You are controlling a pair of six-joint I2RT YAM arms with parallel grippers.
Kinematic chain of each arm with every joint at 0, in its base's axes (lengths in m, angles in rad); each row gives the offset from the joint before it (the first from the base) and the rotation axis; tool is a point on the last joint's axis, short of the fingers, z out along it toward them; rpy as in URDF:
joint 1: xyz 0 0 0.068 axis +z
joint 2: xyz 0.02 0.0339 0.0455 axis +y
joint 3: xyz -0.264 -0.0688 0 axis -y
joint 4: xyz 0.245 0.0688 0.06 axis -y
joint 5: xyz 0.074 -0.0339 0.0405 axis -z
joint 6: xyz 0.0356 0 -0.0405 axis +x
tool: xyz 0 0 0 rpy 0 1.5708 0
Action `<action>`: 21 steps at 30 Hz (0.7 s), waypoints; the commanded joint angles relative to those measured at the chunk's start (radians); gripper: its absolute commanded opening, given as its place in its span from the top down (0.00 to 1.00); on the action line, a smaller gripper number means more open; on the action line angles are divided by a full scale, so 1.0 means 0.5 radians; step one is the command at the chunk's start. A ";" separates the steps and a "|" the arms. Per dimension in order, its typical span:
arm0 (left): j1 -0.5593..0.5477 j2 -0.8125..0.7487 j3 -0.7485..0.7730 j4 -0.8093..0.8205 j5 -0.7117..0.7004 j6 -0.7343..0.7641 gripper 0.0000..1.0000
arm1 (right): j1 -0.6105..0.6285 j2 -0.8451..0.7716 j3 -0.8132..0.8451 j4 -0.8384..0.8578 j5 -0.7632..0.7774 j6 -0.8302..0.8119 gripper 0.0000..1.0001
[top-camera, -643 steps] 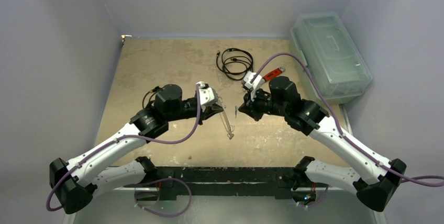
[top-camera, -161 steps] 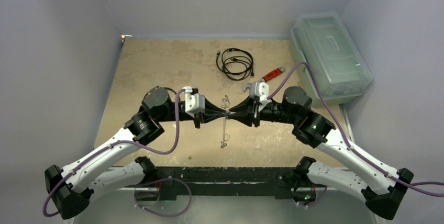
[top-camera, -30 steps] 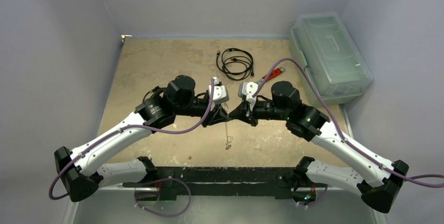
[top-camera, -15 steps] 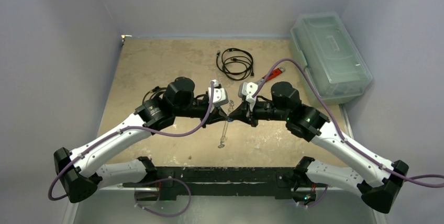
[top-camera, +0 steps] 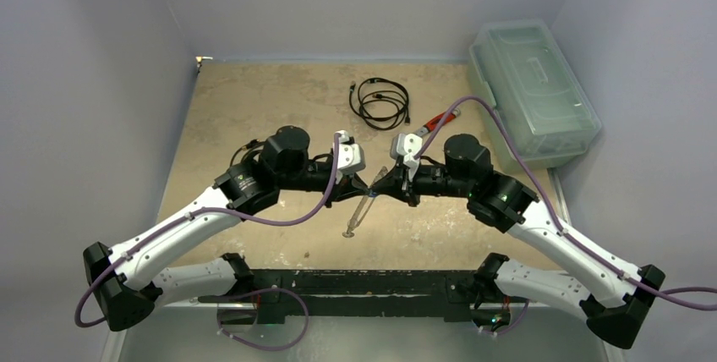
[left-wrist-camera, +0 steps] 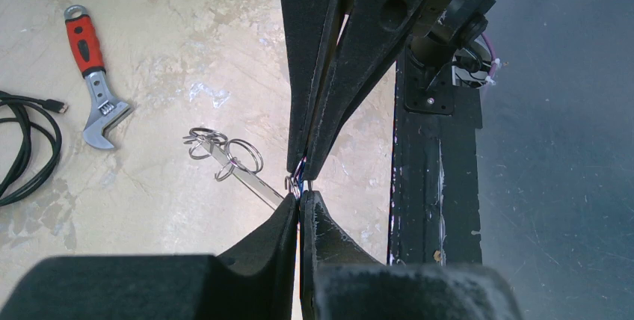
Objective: Put the keys on the keyring
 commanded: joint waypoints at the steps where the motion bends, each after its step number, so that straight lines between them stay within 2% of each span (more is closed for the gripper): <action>1: 0.001 -0.082 0.038 0.115 0.066 -0.045 1.00 | 0.003 -0.045 -0.020 0.053 0.045 0.025 1.00; 21: 0.003 -0.146 0.022 0.266 0.182 -0.144 1.00 | 0.001 -0.089 -0.049 0.081 0.096 0.054 0.97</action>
